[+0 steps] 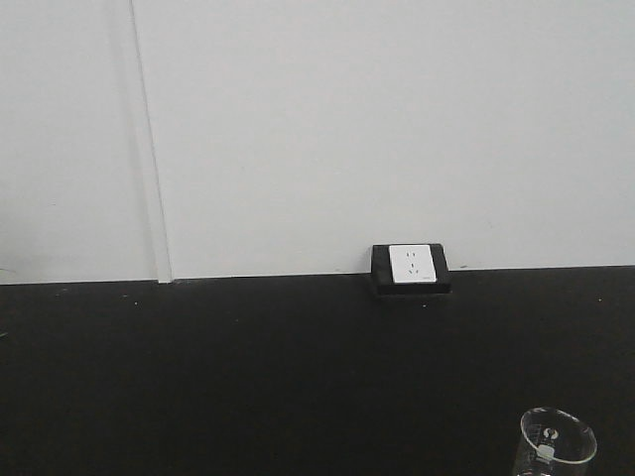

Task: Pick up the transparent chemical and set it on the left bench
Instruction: 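Lift the pipette straight up out of the beaker with the right gripper, then drive the base to the bench with white bins, holding the pipette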

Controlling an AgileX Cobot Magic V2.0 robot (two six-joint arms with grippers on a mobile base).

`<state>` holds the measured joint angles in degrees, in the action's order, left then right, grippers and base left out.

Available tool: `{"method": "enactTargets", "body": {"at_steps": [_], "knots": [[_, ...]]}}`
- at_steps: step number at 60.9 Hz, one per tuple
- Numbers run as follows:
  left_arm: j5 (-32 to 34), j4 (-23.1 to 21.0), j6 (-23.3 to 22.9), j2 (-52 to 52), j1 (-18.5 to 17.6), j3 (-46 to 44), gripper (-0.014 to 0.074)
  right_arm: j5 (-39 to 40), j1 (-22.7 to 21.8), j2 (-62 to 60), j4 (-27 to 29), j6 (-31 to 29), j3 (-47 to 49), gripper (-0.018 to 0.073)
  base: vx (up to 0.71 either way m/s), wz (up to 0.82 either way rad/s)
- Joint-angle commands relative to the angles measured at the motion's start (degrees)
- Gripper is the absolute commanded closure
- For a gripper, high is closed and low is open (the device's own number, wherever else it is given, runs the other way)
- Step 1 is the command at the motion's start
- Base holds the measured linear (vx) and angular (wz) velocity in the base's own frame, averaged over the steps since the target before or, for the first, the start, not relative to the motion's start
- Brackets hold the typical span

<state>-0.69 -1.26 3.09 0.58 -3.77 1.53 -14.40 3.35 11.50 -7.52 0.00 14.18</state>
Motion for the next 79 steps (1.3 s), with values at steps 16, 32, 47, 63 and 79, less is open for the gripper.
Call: {"method": "enactTargets", "body": {"at_steps": [16,32,47,63,79], "knots": [[4.49,-0.04,-0.45,1.10,-0.10,0.93,0.0600,4.78,-0.50,0.42,-0.36,0.00,1.84,0.0564,-0.11,-0.04],[4.49,-0.04,-0.45,1.10,-0.10,0.93,0.0600,4.78,-0.50,0.42,-0.36,0.00,1.84,0.0564,-0.22,-0.04],[4.49,-0.04,-0.45,1.10,-0.10,0.93,0.0600,4.78,-0.50,0.42,-0.36,0.00,1.84,0.0564,-0.29,0.06],[4.49,-0.04,-0.45,1.10,-0.10,0.93,0.0600,4.78,-0.50,0.42,-0.36,0.00,1.84,0.0564,-0.34,0.03],[4.49,-0.04,-0.45,1.10,-0.10,0.93,0.0600,4.78,-0.50,0.42,-0.36,0.00,1.84,0.0564,-0.34,0.07]]}}
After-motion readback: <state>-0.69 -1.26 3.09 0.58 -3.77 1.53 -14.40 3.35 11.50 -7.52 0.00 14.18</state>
